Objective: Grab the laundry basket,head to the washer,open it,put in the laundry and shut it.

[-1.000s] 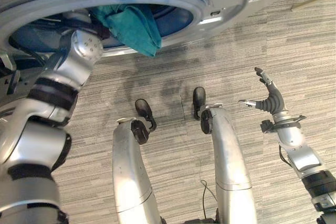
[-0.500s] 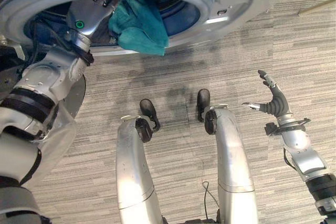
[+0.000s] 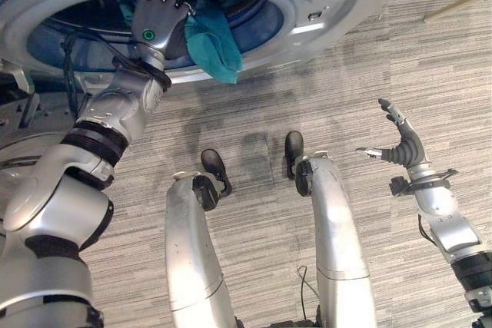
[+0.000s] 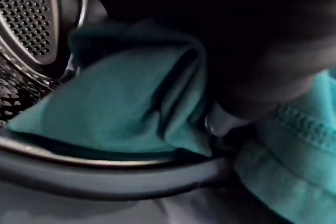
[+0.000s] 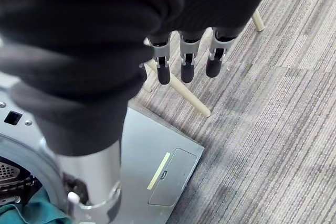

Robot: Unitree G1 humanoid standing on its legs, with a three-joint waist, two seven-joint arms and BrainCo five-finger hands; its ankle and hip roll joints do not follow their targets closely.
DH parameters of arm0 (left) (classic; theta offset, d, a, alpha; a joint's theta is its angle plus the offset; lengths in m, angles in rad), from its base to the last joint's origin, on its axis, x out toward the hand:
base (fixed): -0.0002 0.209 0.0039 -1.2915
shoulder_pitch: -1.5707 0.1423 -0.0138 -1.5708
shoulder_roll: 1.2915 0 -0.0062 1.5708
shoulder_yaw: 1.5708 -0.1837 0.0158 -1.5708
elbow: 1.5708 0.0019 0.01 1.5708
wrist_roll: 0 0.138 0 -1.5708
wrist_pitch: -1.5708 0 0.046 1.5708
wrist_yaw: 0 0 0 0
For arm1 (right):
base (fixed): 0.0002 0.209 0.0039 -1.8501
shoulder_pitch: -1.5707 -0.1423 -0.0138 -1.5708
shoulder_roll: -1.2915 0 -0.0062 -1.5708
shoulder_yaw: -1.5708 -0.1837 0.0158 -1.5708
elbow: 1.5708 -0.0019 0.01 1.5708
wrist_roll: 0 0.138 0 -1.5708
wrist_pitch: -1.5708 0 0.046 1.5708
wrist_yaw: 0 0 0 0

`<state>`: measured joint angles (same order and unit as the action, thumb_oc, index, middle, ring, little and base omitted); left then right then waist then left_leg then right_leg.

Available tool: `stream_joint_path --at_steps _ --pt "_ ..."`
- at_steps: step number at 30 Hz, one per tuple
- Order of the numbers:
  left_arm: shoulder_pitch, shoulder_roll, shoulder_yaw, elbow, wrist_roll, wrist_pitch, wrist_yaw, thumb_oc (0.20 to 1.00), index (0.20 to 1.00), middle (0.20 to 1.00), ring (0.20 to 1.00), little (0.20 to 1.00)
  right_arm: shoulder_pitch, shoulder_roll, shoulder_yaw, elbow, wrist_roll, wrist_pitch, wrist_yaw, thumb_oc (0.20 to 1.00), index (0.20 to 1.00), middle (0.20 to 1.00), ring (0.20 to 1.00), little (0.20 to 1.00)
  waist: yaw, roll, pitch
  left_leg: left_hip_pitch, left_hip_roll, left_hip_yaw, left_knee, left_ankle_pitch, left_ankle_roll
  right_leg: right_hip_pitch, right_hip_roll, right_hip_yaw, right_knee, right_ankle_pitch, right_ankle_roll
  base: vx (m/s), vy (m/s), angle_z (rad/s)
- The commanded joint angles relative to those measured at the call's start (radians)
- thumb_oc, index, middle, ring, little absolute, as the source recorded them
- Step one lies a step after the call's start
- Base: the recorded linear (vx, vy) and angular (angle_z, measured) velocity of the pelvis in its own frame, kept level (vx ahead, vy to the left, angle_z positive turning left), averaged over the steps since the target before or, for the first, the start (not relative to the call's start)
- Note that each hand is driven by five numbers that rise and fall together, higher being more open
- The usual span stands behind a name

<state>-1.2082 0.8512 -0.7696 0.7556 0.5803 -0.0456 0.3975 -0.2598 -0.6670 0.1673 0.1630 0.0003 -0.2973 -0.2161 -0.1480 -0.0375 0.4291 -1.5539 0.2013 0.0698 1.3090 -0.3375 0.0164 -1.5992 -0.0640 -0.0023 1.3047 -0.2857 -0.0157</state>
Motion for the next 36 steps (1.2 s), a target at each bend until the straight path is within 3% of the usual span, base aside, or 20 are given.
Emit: stream_joint_path --at_steps 1,6,11,18,19,23,27,32,36 --pt "0.059 0.007 0.115 -0.052 -0.134 -0.023 0.082 0.200 0.200 0.200 0.200 0.200 0.041 0.029 0.012 -0.068 -0.023 -0.030 -0.041 1.000 1.000 1.000 1.000 1.000 0.005 0.003 -0.046 -0.016 -0.029 -0.078 0.046 -0.043 0.013 0.065 -0.001 -0.011 -0.086 0.039 0.032 0.00 0.000 0.00" --pt "0.087 -0.002 0.210 -0.069 -0.208 -0.016 0.153 0.200 0.200 0.200 0.200 0.200 0.044 0.050 0.019 -0.066 -0.033 -0.026 -0.048 1.000 1.000 1.000 1.000 1.000 0.009 0.004 -0.054 -0.016 -0.031 -0.075 0.032 -0.040 0.012 0.064 -0.005 -0.010 -0.096 0.042 0.032 0.00 0.000 0.00" --pt "0.056 -0.087 0.366 -0.008 -0.488 -0.048 0.277 0.200 0.200 0.200 0.200 0.200 0.048 0.076 0.033 -0.066 -0.017 -0.016 -0.059 1.000 1.000 1.000 1.000 1.000 -0.003 -0.005 -0.064 -0.016 -0.034 -0.077 0.005 -0.032 0.009 0.069 -0.008 -0.010 -0.117 0.049 0.034 0.00 0.000 0.00" --pt "-0.047 -0.077 0.361 -0.005 -0.575 -0.054 0.320 0.200 0.200 0.200 0.200 0.200 0.040 0.053 0.051 -0.078 -0.001 -0.009 -0.041 1.000 1.000 1.000 1.000 1.000 -0.009 0.003 -0.108 -0.016 -0.029 -0.080 -0.005 -0.035 0.006 0.075 -0.011 -0.020 -0.133 0.043 0.037 0.01 -0.005 0.01" --pt "-0.076 -0.077 0.345 0.010 -0.571 -0.049 0.324 1.000 1.000 1.000 1.000 1.000 0.038 0.049 0.055 -0.079 0.002 -0.011 -0.038 1.000 1.000 1.000 1.000 1.000 -0.010 0.005 -0.114 -0.016 -0.028 -0.082 -0.008 -0.035 0.006 0.075 -0.011 -0.021 -0.136 0.044 0.039 0.01 0.036 -0.01" --pt "-0.184 -0.048 0.218 0.066 -0.508 -0.012 0.240 1.000 1.000 1.000 1.000 1.000 0.027 0.021 0.061 -0.085 0.016 -0.012 -0.023 1.000 1.000 1.000 1.000 1.000 -0.017 0.017 -0.137 -0.016 -0.028 -0.081 -0.020 -0.033 0.007 0.081 -0.013 -0.025 -0.151 0.046 0.043 -0.01 0.024 -0.02" --pt "-0.196 -0.030 0.098 0.096 -0.365 0.040 0.015 1.000 1.000 1.000 1.000 1.000 0.021 0.037 0.048 -0.066 -0.017 0.022 0.011 1.000 1.000 1.000 1.000 1.000 -0.012 0.031 -0.165 -0.016 -0.035 -0.080 -0.012 -0.035 0.012 0.086 -0.005 -0.027 -0.150 0.044 0.047 0.00 0.043 0.00" --pt "-0.150 -0.068 0.130 0.079 -0.315 0.043 0.005 1.000 1.000 1.000 1.000 1.000 0.021 0.064 0.039 -0.051 -0.014 0.018 0.008 1.000 1.000 1.000 1.000 1.000 -0.008 0.040 -0.192 -0.012 -0.041 -0.085 -0.018 -0.031 0.014 0.090 -0.007 -0.035 -0.154 0.038 0.048 0.00 0.025 0.03" --pt "-0.003 -0.048 0.182 -0.049 -0.228 0.023 0.019 1.000 1.000 1.000 1.000 1.000 0.037 0.063 0.019 -0.042 -0.011 0.008 0.002 1.000 1.000 1.000 1.000 1.000 0.008 0.037 -0.190 0.083 -0.052 -0.063 -0.085 -0.027 0.010 0.165 -0.023 -0.037 -0.193 0.034 0.049 -0.02 0.032 0.03"
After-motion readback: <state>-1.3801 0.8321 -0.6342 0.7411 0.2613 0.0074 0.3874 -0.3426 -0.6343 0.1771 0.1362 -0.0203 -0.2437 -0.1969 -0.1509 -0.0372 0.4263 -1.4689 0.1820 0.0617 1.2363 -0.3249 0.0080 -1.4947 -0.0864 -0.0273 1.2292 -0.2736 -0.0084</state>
